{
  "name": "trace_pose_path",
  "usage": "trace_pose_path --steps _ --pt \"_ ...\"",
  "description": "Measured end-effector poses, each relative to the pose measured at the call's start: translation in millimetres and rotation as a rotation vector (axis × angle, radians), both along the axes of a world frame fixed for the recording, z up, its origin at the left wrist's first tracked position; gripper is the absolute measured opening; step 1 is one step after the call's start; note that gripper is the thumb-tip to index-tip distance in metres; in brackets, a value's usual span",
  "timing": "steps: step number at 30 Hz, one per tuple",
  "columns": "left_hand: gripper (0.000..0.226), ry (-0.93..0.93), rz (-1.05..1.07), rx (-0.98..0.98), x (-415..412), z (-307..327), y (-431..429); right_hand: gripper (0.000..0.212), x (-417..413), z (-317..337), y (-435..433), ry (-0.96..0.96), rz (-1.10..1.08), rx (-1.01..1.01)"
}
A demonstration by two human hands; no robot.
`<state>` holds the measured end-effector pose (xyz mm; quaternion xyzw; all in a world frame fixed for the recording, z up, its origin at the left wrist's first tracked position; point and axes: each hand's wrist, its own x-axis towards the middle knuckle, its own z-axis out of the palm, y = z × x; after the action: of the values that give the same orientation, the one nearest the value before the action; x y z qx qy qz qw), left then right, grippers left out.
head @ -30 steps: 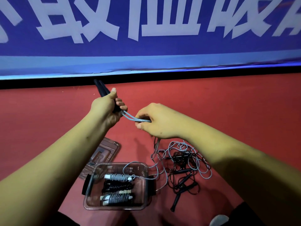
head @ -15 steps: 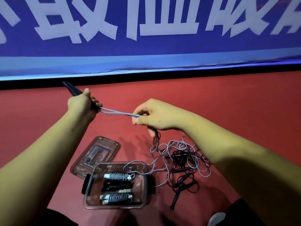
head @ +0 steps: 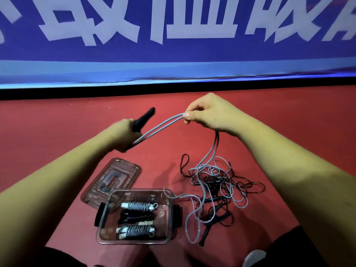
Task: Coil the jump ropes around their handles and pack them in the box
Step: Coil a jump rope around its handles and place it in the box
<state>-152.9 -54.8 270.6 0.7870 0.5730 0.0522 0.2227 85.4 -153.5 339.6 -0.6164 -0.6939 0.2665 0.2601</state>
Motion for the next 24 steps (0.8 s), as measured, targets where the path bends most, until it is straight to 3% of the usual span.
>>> trace_pose_path --steps 4,9,15,17,19,24 --pt "0.024 -0.214 -0.053 -0.374 6 -8 -19 0.021 9 -5 7 -0.116 -0.079 0.041" --pt "0.021 -0.446 -0.034 -0.643 9 -1 -34 0.02 23 -8 10 -0.135 -0.174 0.026" --pt "0.092 -0.429 -0.138 -0.753 12 6 -42 0.023 27 -11 12 -0.116 -0.198 0.015" --pt "0.079 -0.342 -0.242 -0.731 11 6 -43 0.024 28 -11 14 -0.131 -0.189 0.006" --pt "0.042 -0.224 -0.361 -0.683 13 6 -46 0.023 27 -12 13 -0.152 -0.17 -0.003" --pt "0.027 -0.009 -0.558 -0.421 26 8 -63 0.016 28 -16 15 -0.141 -0.124 -0.012"
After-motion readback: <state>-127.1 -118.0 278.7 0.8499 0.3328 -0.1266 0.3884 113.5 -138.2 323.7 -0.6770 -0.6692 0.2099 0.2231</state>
